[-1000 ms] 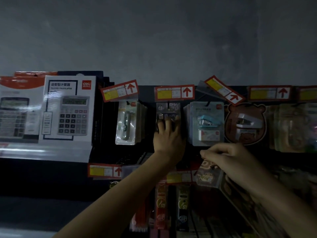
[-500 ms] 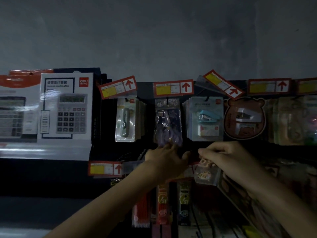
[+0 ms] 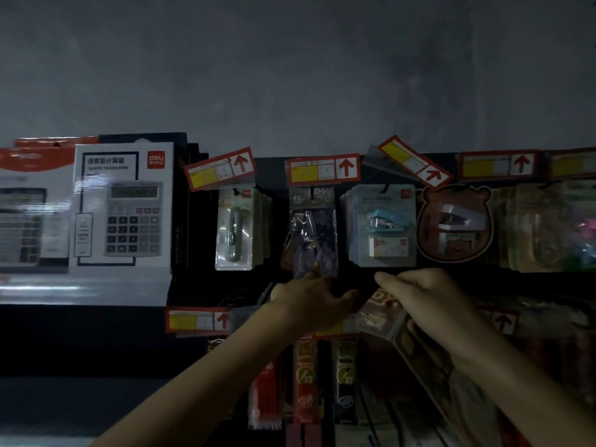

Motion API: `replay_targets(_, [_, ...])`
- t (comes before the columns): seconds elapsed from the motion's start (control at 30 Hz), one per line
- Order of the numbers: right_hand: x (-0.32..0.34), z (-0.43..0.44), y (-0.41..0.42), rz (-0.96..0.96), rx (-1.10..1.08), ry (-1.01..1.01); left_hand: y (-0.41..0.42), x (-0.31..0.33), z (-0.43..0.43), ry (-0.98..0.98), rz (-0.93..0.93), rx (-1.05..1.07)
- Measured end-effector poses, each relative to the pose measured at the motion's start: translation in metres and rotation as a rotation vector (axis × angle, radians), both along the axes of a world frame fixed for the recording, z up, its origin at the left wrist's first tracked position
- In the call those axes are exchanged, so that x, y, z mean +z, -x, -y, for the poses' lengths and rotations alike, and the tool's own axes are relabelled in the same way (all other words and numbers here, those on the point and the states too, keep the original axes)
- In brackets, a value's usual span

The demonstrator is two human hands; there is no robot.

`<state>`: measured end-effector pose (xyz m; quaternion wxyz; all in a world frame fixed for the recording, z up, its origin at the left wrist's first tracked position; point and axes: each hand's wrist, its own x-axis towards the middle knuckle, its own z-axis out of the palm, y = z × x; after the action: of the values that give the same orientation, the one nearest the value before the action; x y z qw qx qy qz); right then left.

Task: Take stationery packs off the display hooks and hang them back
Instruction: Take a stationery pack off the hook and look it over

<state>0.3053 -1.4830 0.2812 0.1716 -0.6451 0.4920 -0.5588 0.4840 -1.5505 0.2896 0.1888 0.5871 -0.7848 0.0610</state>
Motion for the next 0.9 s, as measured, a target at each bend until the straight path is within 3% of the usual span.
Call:
replay_targets(0.17, [0.002,-0.002,-0.008,0.094,-0.028,0.022,-0.009,0.007,-0.013,0.064,0.227,-0.039])
replay_targets(0.27, [0.003,-0.003,-0.013,0.153,-0.021,0.014,-0.017,0.007,-0.013,0.061,0.174,-0.031])
replay_targets(0.4, [0.006,-0.006,-0.016,0.252,-0.024,0.002,-0.026,0.002,-0.018,0.166,-0.055,-0.064])
replay_targets(0.53, [0.009,-0.011,-0.022,0.346,-0.013,0.021,-0.03,-0.013,-0.044,0.304,-0.531,-0.308])
replay_targets(0.67, [0.011,-0.015,-0.036,0.347,-0.025,0.048,-0.03,-0.025,-0.088,0.069,-0.998,-0.591])
replay_targets(0.8, [0.01,-0.015,-0.049,0.355,-0.015,0.087,-0.029,-0.035,-0.107,-0.095,-1.109,-0.645])
replay_targets(0.9, [0.009,-0.02,-0.062,0.386,0.044,0.134,-0.028,-0.043,-0.108,-0.054,-1.094,-0.626])
